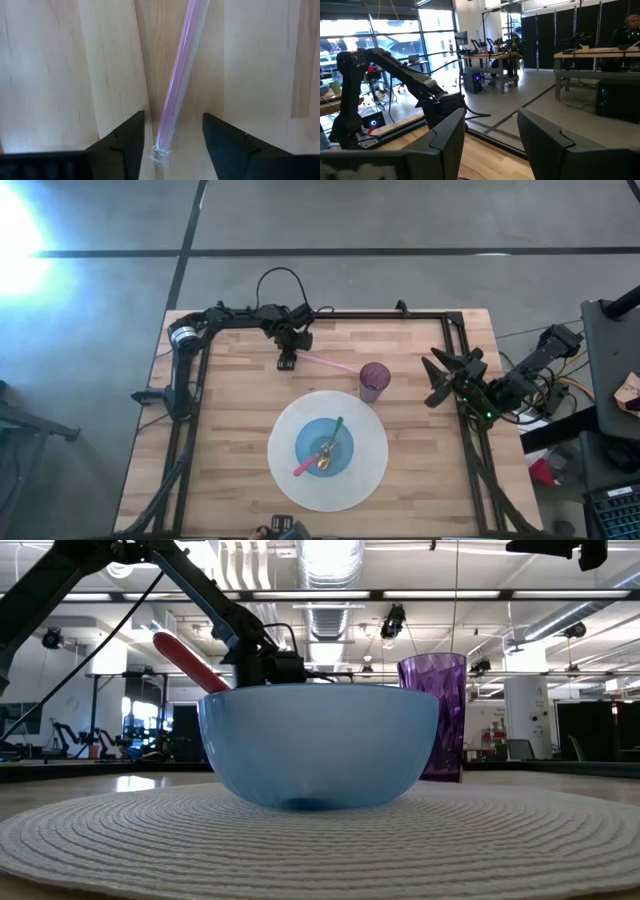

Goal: Pick & Place Utensil
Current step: Put the pink straw in the purple cup

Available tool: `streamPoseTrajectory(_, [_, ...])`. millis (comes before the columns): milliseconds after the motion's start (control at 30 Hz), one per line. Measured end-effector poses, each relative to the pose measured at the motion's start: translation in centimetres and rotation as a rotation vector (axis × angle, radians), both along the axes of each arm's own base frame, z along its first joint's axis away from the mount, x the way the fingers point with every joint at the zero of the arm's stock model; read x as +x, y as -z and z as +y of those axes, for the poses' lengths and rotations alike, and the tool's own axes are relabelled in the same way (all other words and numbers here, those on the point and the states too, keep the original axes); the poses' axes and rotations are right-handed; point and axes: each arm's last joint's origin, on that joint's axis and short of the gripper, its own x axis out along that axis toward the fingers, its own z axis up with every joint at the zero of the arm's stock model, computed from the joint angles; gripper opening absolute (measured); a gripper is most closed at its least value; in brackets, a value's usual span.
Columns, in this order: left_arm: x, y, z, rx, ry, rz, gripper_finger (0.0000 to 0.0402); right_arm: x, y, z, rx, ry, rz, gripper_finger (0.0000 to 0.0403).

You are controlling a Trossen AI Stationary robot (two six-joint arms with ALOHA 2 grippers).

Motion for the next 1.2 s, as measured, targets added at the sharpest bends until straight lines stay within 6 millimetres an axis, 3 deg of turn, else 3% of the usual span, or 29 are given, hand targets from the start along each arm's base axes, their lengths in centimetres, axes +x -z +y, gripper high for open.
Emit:
streamPoseTrajectory(567, [-0.01, 0.04, 0.12, 0.015, -0.006, 0.003, 0.0007, 0.0, 0.0, 0.0, -0.002, 0.0, 0.002, 0.0178])
streamPoseTrajectory(1200, [-0.34, -0.16, -0.14, -0.009, 0.024, 0.025, 0.0, 0.0, 0.0, 0.0, 0.004, -0.001, -0.004, 0.0178])
